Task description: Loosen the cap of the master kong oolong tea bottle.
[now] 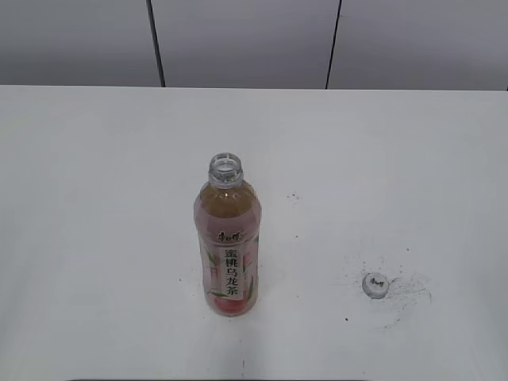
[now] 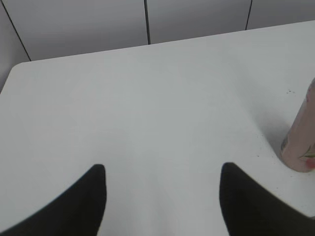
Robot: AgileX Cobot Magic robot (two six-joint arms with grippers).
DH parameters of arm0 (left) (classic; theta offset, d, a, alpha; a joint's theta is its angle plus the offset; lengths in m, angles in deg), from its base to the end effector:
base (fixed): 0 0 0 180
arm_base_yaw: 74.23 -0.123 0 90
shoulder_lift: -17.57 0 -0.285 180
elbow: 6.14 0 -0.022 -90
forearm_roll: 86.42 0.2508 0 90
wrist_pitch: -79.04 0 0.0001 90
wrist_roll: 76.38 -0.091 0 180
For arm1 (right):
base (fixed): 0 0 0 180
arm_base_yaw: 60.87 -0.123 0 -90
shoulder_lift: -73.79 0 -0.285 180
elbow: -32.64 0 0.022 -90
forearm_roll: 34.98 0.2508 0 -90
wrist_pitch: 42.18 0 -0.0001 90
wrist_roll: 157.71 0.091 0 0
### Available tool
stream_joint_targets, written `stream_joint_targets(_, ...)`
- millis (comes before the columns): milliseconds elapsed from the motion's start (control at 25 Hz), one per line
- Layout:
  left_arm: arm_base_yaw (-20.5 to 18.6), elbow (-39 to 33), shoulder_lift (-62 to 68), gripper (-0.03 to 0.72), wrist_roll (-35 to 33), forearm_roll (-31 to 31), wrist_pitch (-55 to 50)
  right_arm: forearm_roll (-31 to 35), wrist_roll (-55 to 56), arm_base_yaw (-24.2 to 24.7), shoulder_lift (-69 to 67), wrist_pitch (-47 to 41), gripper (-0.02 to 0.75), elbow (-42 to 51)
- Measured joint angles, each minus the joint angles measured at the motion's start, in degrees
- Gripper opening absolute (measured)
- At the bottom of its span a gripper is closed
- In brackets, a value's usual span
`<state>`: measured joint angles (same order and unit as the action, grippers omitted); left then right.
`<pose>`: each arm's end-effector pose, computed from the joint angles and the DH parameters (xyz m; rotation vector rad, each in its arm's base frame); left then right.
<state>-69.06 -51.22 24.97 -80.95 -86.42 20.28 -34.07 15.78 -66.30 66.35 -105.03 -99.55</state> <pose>-0.0123 0.0011 0.2968 0.1648 1.9345 -0.0070 -0.0089 0.0004 0.2780 -0.2156 2.0498 0.0074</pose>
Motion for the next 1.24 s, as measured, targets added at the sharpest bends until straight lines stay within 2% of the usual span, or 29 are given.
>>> stream_joint_targets(1240, 0.0, 0.0, 0.0, 0.438, 0.0, -2.2, 0.0, 0.0, 0.0, 0.0, 0.0, 0.0, 0.575, 0.0)
